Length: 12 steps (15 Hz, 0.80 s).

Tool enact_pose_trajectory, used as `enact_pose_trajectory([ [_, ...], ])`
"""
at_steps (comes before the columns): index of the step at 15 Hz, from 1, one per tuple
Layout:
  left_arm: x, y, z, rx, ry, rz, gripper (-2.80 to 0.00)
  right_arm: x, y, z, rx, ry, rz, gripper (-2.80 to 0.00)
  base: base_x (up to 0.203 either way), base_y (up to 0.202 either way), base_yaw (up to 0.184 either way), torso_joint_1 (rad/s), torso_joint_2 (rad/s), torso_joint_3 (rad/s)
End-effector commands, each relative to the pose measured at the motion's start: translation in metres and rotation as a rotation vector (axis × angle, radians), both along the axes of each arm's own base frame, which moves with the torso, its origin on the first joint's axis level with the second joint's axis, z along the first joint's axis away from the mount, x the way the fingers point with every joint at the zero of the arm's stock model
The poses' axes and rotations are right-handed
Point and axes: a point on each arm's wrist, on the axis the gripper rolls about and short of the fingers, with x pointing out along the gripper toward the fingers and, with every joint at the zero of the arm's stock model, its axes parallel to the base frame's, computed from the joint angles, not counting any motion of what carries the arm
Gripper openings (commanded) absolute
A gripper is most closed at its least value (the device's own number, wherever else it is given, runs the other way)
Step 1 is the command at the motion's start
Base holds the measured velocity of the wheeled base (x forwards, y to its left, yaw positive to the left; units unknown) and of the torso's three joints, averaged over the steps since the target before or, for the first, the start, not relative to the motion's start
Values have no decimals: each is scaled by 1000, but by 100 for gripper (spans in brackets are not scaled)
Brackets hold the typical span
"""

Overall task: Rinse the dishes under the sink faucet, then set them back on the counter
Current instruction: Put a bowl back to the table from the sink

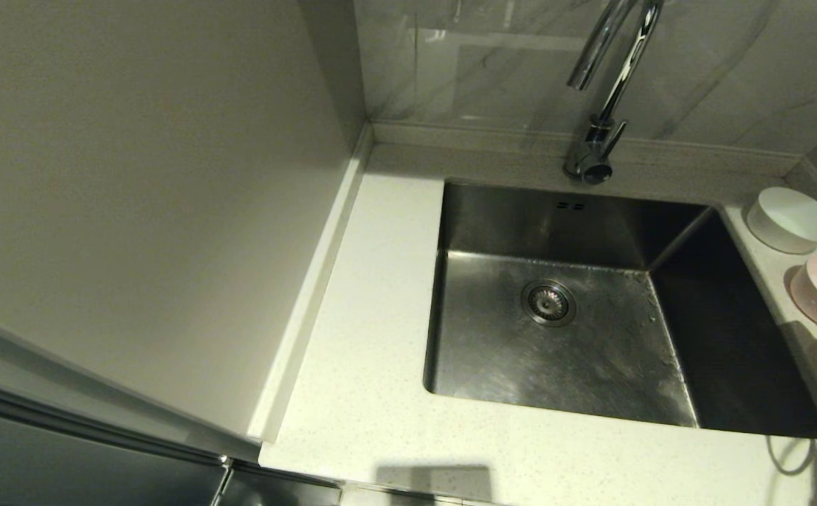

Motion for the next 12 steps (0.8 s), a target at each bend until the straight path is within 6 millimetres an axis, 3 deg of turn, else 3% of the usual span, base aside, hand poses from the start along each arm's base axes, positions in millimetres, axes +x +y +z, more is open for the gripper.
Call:
enact_pose_trajectory([
  [1,0,0,0,-1,-2,1,-280,2,-2,-3,-1,3,1,0,0,0,0,0,0,0],
  [6,0,0,0,-1,-2,1,-280,4,-3,7,-40,-67,8,0,0,0,0,0,0,0],
  [12,0,0,0,-1,-2,1,-280,-33,27,69,-112,-372,217,0,0,0,0,0,0,0],
])
